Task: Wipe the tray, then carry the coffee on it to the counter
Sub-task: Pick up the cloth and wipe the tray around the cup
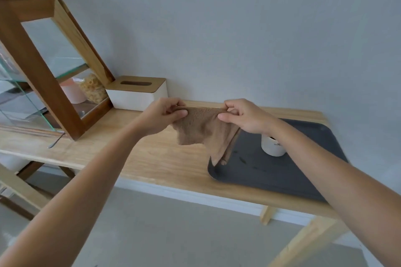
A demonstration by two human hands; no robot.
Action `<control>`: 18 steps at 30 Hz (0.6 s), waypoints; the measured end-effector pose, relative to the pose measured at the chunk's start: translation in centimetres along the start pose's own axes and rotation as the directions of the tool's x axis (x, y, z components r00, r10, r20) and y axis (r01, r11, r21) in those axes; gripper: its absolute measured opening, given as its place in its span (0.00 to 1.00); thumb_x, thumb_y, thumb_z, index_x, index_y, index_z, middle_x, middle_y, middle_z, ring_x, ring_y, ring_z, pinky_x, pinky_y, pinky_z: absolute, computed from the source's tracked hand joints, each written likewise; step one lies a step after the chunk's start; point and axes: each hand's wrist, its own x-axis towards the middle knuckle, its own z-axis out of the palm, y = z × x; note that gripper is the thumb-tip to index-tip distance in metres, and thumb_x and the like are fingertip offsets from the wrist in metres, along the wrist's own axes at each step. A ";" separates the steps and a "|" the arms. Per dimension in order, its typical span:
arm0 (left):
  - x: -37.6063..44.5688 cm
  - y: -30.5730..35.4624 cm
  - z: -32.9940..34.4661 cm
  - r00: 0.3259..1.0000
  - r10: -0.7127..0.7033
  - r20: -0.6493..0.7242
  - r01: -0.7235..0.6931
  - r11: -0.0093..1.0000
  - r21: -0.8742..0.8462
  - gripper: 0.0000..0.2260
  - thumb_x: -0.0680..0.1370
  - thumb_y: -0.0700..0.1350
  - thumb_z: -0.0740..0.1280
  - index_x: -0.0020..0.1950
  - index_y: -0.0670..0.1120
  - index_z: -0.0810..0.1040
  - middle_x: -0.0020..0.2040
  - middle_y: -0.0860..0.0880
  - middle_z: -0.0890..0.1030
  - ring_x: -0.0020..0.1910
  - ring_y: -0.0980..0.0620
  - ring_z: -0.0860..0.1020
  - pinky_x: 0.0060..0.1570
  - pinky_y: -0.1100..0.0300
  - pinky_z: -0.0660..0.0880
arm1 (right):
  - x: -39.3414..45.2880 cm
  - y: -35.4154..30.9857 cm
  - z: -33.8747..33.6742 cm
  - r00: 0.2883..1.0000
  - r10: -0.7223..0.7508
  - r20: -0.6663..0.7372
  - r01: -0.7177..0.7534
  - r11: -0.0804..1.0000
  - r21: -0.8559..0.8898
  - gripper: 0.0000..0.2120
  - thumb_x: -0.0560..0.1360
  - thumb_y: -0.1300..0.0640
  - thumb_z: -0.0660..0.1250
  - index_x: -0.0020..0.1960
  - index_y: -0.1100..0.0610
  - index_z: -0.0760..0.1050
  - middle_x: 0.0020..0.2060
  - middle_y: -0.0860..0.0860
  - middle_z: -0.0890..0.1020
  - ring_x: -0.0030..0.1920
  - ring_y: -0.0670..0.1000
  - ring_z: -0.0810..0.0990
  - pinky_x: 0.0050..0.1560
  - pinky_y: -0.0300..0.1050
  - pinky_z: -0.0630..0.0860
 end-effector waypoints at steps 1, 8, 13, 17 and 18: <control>0.5 0.8 0.4 1.000 0.015 -0.002 -0.015 1.000 -0.017 0.04 0.78 0.46 0.66 0.47 0.48 0.79 0.39 0.49 0.81 0.39 0.53 0.78 0.42 0.53 0.75 | -0.5 -0.2 -1.0 1.000 -0.006 -0.023 0.006 0.999 -0.032 0.10 0.77 0.52 0.65 0.44 0.59 0.74 0.27 0.54 0.67 0.26 0.47 0.60 0.31 0.41 0.59; 2.8 2.1 6.4 0.998 0.019 0.062 -0.017 0.999 -0.037 0.03 0.77 0.45 0.66 0.45 0.49 0.79 0.37 0.52 0.80 0.38 0.54 0.77 0.42 0.49 0.76 | -3.3 2.6 -3.1 0.998 0.012 -0.055 -0.030 0.942 -0.334 0.11 0.78 0.57 0.63 0.60 0.52 0.78 0.49 0.46 0.83 0.50 0.45 0.79 0.54 0.43 0.71; 0.6 0.6 10.1 0.992 0.027 0.120 -0.026 1.000 -0.008 0.02 0.75 0.45 0.70 0.47 0.51 0.82 0.43 0.52 0.84 0.44 0.54 0.81 0.48 0.51 0.77 | -5.7 6.6 -0.3 0.989 0.132 0.069 -0.082 0.869 -0.488 0.13 0.79 0.54 0.60 0.62 0.48 0.76 0.57 0.46 0.80 0.58 0.50 0.76 0.60 0.48 0.70; -3.2 -0.7 12.3 0.990 -0.018 0.138 0.013 0.999 0.040 0.21 0.69 0.53 0.75 0.61 0.54 0.78 0.63 0.54 0.77 0.62 0.57 0.74 0.64 0.51 0.71 | -7.1 8.9 1.7 0.986 0.101 0.133 -0.018 0.855 -0.518 0.15 0.76 0.45 0.65 0.58 0.50 0.79 0.62 0.49 0.77 0.63 0.51 0.74 0.63 0.49 0.70; -4.2 -0.9 13.1 0.992 -0.053 0.111 0.046 0.997 0.065 0.29 0.67 0.58 0.74 0.67 0.55 0.73 0.70 0.53 0.70 0.68 0.55 0.69 0.68 0.50 0.68 | -7.1 9.3 2.2 0.990 0.081 0.114 -0.010 0.854 -0.521 0.16 0.76 0.45 0.64 0.61 0.50 0.77 0.67 0.50 0.74 0.69 0.52 0.70 0.68 0.51 0.67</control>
